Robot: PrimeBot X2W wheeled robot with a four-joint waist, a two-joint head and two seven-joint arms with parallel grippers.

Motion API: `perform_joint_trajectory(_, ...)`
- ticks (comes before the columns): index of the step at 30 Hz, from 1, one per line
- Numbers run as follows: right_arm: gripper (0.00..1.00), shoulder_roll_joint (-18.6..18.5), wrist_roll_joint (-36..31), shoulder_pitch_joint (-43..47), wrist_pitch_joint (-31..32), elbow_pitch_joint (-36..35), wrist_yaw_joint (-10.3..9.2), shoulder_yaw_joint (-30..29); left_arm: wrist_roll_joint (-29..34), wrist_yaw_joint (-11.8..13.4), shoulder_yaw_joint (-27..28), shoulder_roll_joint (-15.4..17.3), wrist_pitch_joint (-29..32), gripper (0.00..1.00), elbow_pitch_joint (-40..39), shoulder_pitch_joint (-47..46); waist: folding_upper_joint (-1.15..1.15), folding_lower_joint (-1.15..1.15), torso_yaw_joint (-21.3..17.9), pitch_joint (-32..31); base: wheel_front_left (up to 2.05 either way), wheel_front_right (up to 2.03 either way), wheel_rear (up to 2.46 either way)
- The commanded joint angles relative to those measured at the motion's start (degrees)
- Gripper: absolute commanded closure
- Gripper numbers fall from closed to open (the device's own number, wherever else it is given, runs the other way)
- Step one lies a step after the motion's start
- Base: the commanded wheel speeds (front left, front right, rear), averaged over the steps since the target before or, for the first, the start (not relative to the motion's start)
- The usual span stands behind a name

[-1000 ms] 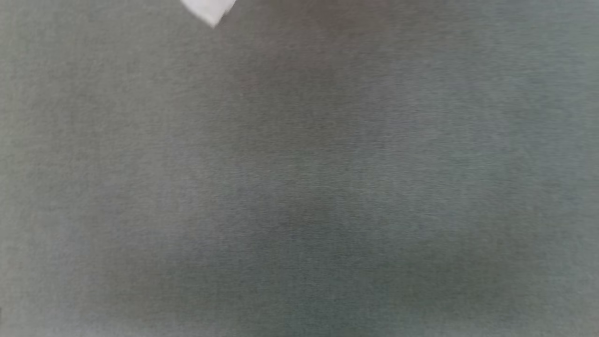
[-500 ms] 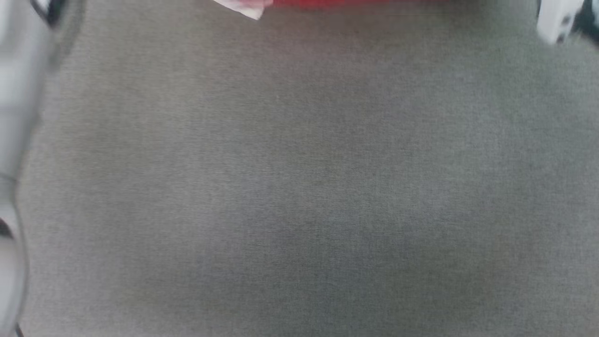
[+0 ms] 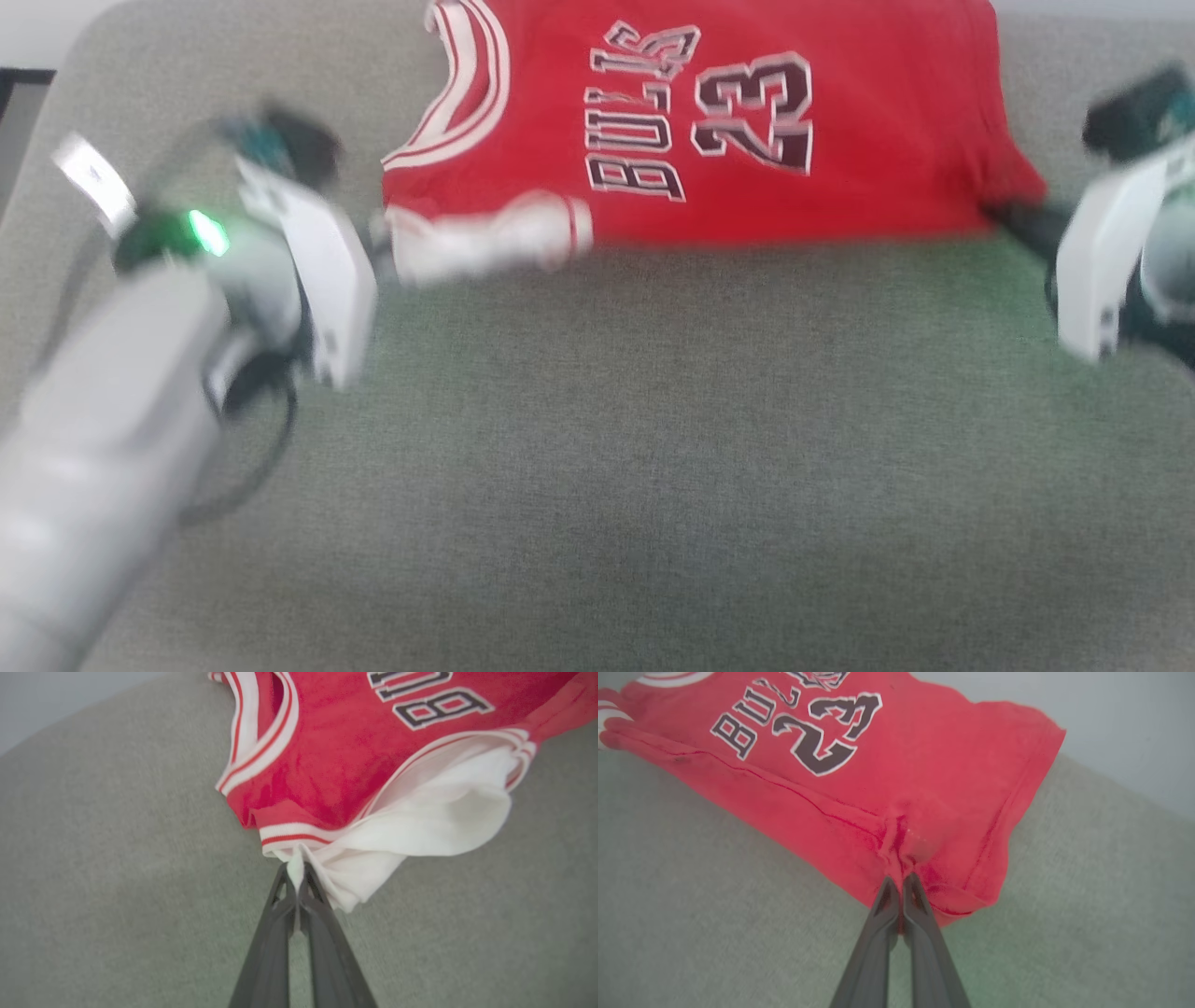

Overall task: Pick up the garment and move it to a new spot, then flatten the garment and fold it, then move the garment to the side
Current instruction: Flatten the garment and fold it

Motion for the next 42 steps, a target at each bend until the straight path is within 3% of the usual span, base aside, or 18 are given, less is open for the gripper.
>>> perform_joint_trajectory(1, 1.0, -0.6, 1.0, 1.7, 0.5, -0.7, -0.09, 0.3, -0.7, 0.8, 0.0, 0.7, 0.7, 1.0, -1.6, 1.7, 0.0, 0.0, 0.1, -0.5, 0.0, 0.0, 0.0)
perform_joint_trajectory(10, 1.0, -8.2, 4.3, 13.2, 0.7, -9.7, -0.09, 2.5, -5.8, 13.3, -1.0, 9.6, 8.0, 1.0, -25.5, 20.8, 0.0, 0.0, -0.3, -1.8, 0.0, 0.0, 0.0)
perform_joint_trajectory(14, 1.0, -10.8, 5.5, 17.7, 1.0, -13.1, -0.09, 3.4, -7.8, 18.4, -1.6, 11.7, 9.5, 1.0, -33.1, 27.5, 0.0, 0.0, -0.7, -1.9, 0.0, 0.0, 0.0)
perform_joint_trajectory(20, 1.0, -13.5, 6.8, 23.2, 1.5, -17.0, -0.09, 4.5, -9.8, 23.2, -2.9, 13.0, 10.5, 1.0, -39.8, 34.9, 0.0, 0.0, -1.2, -2.0, 0.0, 0.0, 0.0)
perform_joint_trajectory(26, 1.0, -15.0, 8.0, 28.0, 1.2, -19.5, -0.09, 5.1, -11.7, 25.8, -3.7, 13.7, 11.3, 1.0, -42.6, 39.1, 0.0, 0.0, -1.4, -2.2, 0.0, 0.0, 0.0)
perform_joint_trajectory(35, 1.0, -16.4, 8.2, 29.1, -2.0, -21.9, -0.09, 1.9, -8.7, 28.0, -1.4, 18.2, 10.9, 1.0, -47.5, 36.2, 0.0, 0.0, -2.3, -2.8, 0.0, 0.0, 0.0)
perform_joint_trajectory(42, 1.0, -16.2, 8.2, 26.8, -3.9, -22.1, -0.09, -2.8, -4.6, 26.1, 1.2, 22.2, 11.8, 1.0, -49.5, 29.2, 0.0, 0.0, -3.6, -2.9, 0.0, 0.0, 0.0)
